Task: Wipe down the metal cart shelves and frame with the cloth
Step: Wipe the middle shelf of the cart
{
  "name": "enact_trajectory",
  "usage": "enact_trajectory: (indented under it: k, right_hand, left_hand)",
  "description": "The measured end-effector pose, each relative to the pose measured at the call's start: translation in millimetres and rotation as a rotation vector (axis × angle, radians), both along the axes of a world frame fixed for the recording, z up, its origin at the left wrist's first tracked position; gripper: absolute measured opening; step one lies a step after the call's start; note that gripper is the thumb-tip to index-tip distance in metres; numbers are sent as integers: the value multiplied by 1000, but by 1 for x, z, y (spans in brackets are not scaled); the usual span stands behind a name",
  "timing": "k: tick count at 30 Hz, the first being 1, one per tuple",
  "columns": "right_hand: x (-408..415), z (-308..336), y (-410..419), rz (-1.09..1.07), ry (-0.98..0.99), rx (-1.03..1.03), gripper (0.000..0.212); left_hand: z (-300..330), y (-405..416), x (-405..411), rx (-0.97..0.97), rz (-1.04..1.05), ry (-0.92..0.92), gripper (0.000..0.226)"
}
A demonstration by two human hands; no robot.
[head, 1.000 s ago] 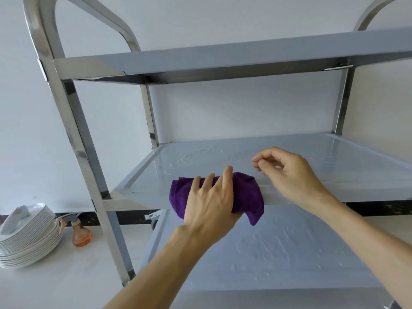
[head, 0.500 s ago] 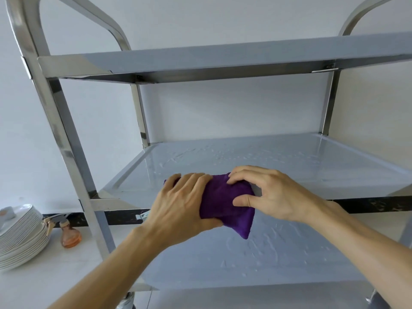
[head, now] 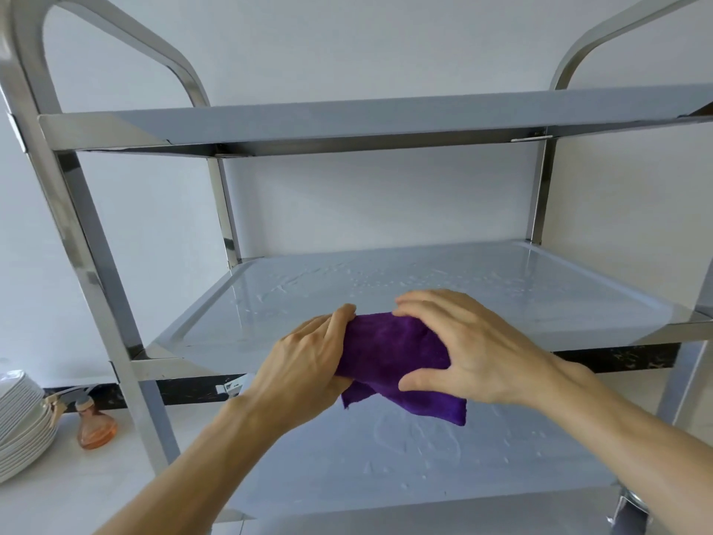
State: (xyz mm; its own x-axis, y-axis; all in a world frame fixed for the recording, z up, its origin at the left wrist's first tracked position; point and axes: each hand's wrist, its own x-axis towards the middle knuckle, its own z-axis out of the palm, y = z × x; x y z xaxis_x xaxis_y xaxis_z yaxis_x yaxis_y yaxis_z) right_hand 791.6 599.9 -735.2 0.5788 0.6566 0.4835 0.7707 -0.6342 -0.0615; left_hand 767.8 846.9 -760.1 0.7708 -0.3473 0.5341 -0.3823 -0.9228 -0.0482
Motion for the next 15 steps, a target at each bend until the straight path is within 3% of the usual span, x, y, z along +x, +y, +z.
enact_trajectory:
  k: [7, 10, 15]
  right_hand:
    - [-6, -31, 65, -216, -288, -179, 73]
    - [-6, -36, 83, -309, -281, -233, 89]
    - [7, -32, 67, -259, -336, -209, 69]
  left_hand:
    - [4, 16, -1, -81, 3, 130, 111]
    - [0, 18, -3, -76, 21, 89, 115]
    - [0, 33, -3, 27, 41, -21, 114]
